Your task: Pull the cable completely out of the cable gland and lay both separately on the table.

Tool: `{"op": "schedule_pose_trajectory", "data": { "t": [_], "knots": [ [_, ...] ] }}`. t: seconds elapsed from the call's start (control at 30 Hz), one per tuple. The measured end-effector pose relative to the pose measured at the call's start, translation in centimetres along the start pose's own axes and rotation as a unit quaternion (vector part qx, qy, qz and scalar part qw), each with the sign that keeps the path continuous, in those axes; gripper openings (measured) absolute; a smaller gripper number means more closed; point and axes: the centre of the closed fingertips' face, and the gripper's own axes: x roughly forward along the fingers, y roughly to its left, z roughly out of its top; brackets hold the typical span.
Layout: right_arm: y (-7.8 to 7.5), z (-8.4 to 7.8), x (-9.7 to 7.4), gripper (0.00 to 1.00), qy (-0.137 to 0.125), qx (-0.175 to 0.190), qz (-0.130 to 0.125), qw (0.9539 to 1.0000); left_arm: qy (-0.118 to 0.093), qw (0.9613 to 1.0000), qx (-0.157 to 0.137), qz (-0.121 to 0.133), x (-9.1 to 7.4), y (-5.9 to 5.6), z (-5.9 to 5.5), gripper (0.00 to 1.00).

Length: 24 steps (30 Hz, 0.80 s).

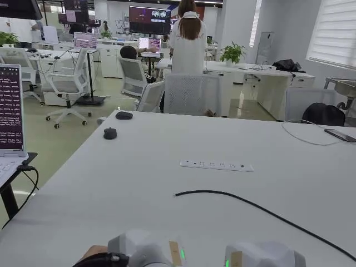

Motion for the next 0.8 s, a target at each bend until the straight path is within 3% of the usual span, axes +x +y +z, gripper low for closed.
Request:
{"op": "schedule_pose_trajectory", "data": {
  "t": [0.03, 0.1, 0.17, 0.27, 0.43, 0.6, 0.8],
  "knots": [
    [-0.2, -1.0, 0.0, 0.03, 0.023, 0.015, -0.004, 0.9996, 0.0, 1.0, 0.0, 0.001, 0.0, 0.0, 0.0, 0.16],
    [-0.7, -1.6, 0.0, 0.03, 0.036, 0.007, -0.016, 0.9992, -0.001, 1.0, -0.003, 0.004, -0.1, 0.2, 0.1, 0.16],
    [-0.9, -2.3, 0.0, 0.03, 0.051, 0.021, -0.018, 0.9983, -0.002, 1.0, -0.005, 0.007, -0.1, 0.4, 0.0, 0.16],
    [-0.8, -2.6, 0.1, 0.03, 0.057, 0.023, -0.016, 0.998, -0.001, 1.0, -0.007, 0.007, -0.1, 0.4, -0.1, 0.16],
    [-0.9, -2.1, 0.0, 0.14, 0.045, 0.03, -0.018, 0.9984, 0.001, 0.9999, -0.006, 0.009, -0.2, 0.4, -0.1, 0.16],
    [-0.7, -0.4, -0.2, 0.16, 0.0, 0.031, -0.011, 0.9995, -0.003, 0.9999, -0.007, 0.01, -0.2, 0.4, 0.1, 0.16],
    [-0.5, -0.3, -0.2, 0.05, 0.002, 0.017, -0.008, 0.9998, -0.002, 1.0, -0.004, 0.008, -0.2, 0.3, 0.1, 0.16]
  ]
}}
